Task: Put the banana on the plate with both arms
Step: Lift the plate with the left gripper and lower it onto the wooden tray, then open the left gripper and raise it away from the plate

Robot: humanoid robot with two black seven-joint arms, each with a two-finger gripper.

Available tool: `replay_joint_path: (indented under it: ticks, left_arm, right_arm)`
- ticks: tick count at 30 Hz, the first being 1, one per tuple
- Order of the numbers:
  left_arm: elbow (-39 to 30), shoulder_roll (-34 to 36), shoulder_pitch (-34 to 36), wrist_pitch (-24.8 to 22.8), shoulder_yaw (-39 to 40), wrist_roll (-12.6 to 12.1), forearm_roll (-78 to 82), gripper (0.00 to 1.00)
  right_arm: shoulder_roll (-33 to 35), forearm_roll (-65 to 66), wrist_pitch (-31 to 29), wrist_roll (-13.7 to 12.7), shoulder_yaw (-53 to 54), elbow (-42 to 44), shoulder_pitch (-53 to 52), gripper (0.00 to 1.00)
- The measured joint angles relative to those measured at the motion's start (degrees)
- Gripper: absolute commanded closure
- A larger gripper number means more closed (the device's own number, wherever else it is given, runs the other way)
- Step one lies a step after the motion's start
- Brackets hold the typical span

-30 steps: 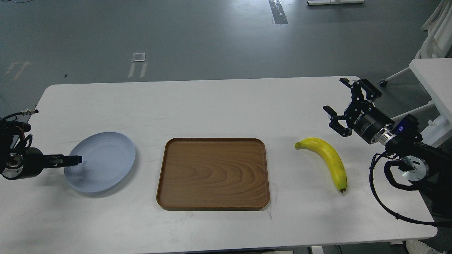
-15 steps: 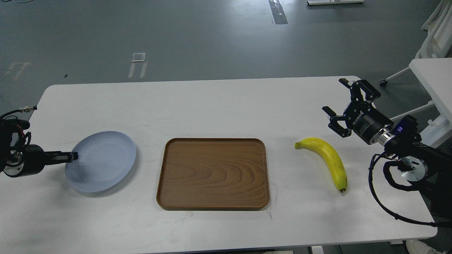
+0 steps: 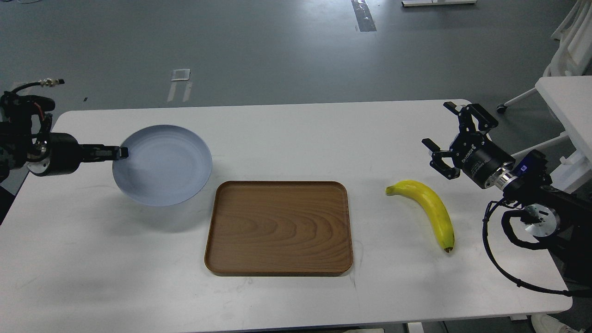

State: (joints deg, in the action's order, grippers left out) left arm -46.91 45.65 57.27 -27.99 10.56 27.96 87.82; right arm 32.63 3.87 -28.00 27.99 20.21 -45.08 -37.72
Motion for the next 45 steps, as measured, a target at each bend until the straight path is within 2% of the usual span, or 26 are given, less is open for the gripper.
replay_joint_path:
  ticks: [4,7,11,15,22,35,45]
  left_arm:
    - [-7.09,-0.56,2.68,-0.02,0.00,0.04,0.21,1.00]
    - [-10.13,-4.09,3.68,-0.02,-0.11,-0.09,0.70,1.00]
    - [-10.98,-10.51,4.15,-0.02,-1.72,-2.43,1.20,1.00]
    - [-10.34,-16.84,6.11,-0.02,-5.76,-4.29,2.95,1.00]
    - [-5.17,-24.52,7.35,-0.02,-11.41,-4.83,3.49,1.00]
    - [0.50,-29.62,6.67,-0.02,-13.89,-7.09,2.17,1.00]
    - [0.87,-30.70,6.67,-0.02,-13.81,-8.02,1.74,1.00]
  right_arm:
    - [0.07,0.00,0.00,0.00,0.00,0.04,0.11,0.00]
    - [0.07,0.00,0.00,0.00,0.00,0.08,0.26,0.00]
    - [0.08,0.00,0.00,0.00,0.00,0.10,0.38,0.00]
    - [0.47,0.00,0.00,0.00,0.00,0.09,0.38,0.00]
    - [0.78,0.00,0.00,0.02,0.00,0.09,0.49,0.00]
    - [0.78,0.00,0.00,0.02,0.04,0.02,0.49,0.00]
    - [1.12,-0.02,0.00,0.02,0.00,-0.01,0.63,0.00]
